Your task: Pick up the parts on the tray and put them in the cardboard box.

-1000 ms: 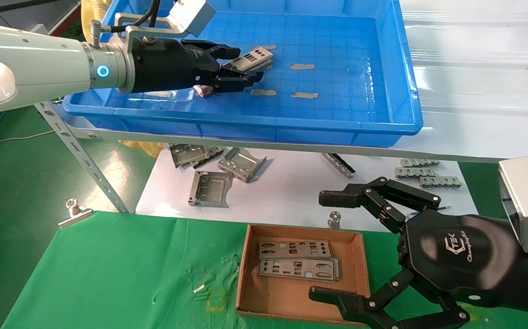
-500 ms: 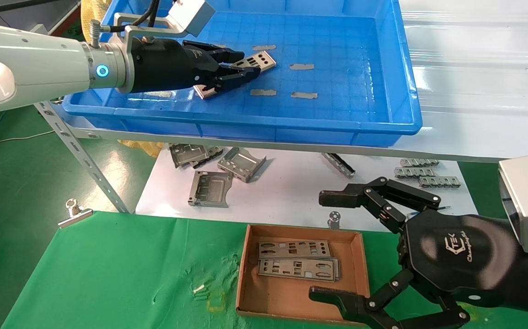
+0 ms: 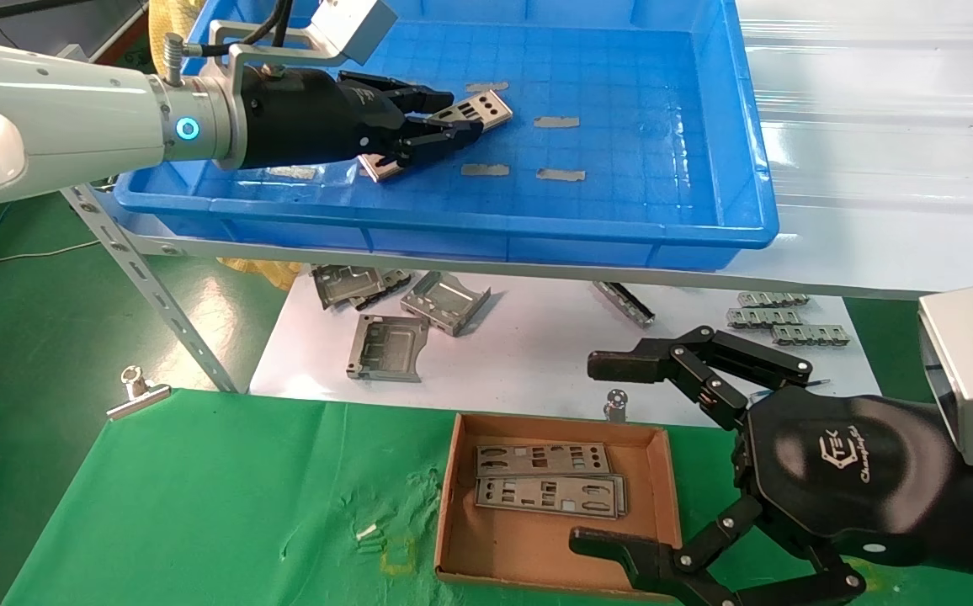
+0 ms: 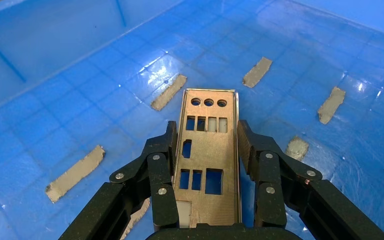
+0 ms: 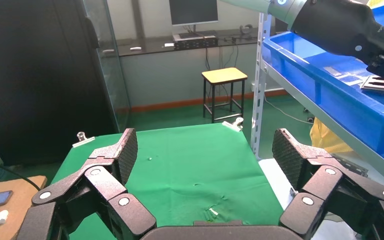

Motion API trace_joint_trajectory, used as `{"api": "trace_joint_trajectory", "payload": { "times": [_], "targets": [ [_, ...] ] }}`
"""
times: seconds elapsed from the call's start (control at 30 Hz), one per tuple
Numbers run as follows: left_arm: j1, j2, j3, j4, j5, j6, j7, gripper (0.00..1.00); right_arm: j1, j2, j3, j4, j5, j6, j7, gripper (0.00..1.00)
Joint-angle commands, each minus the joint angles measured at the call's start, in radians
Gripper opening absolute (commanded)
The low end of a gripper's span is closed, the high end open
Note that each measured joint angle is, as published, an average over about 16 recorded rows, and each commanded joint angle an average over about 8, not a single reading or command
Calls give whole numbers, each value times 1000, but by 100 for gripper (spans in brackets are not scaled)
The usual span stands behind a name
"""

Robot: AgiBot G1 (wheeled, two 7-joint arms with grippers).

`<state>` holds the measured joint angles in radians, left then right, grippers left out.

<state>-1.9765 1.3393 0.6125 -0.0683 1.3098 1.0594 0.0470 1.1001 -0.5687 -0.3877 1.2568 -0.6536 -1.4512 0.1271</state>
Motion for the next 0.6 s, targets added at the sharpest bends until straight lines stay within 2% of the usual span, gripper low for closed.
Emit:
{"api": "trace_joint_trajectory", "payload": {
  "times": [0.03, 0.6],
  "targets": [
    [0, 0, 0, 1, -1, 1, 0, 0, 0, 0, 0, 0, 0, 0, 0, 100],
    [-31, -15, -19, 11, -36, 34, 24, 0, 0, 0, 0, 0, 0, 0, 0, 100]
  ]
}}
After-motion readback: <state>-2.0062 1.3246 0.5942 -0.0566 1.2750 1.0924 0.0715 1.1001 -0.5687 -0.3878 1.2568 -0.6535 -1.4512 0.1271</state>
